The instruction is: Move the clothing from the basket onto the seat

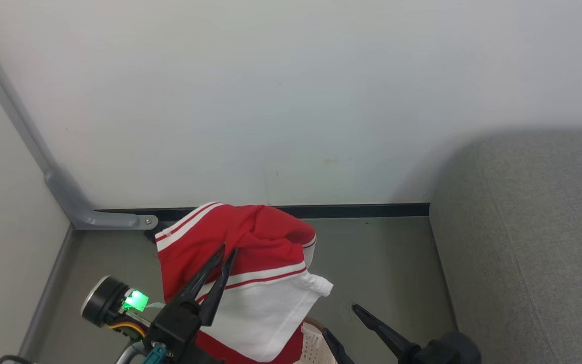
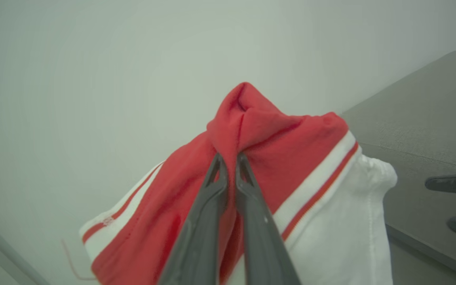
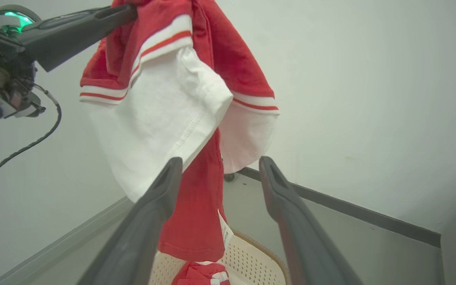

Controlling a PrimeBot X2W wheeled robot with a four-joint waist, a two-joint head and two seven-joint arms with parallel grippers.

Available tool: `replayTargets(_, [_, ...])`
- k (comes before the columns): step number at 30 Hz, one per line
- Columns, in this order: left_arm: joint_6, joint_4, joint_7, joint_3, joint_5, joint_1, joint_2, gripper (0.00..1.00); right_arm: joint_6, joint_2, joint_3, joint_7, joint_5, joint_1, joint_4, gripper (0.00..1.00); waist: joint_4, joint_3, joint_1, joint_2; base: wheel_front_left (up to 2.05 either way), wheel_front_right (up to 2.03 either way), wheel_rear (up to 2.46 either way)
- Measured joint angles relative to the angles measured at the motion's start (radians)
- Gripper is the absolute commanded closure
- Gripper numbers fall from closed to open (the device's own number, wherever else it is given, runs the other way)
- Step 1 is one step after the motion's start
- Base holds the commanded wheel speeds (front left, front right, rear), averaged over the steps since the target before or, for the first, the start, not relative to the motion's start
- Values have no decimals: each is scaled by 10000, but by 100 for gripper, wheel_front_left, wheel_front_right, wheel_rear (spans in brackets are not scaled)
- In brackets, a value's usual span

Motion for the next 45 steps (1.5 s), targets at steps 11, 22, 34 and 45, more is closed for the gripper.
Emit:
replayTargets(11, [-127,-541,0,-895,104,57,261,100,2,-435,782,2,21,-686,-291,0,-35,123,0,0,0,0,0])
replayTargets(22, [-199,-1162,0,-2080,274,-151,466,100,2,-577,1037,0,343,-1131,102,0,132,223,0,0,0,0,0])
replayTargets(34, [-272,-1649,0,-3214,311,-484,1060,100,2,-437,1457,2,640,-1669,913,0,336,212,-1,0,0,0,0])
replayTargets(45, [-272,-1799,-2,-3960,-90,-725,1197,100,2,-144,1975,0,943,-1960,1260,100,462,114,-1,0,0,0,0])
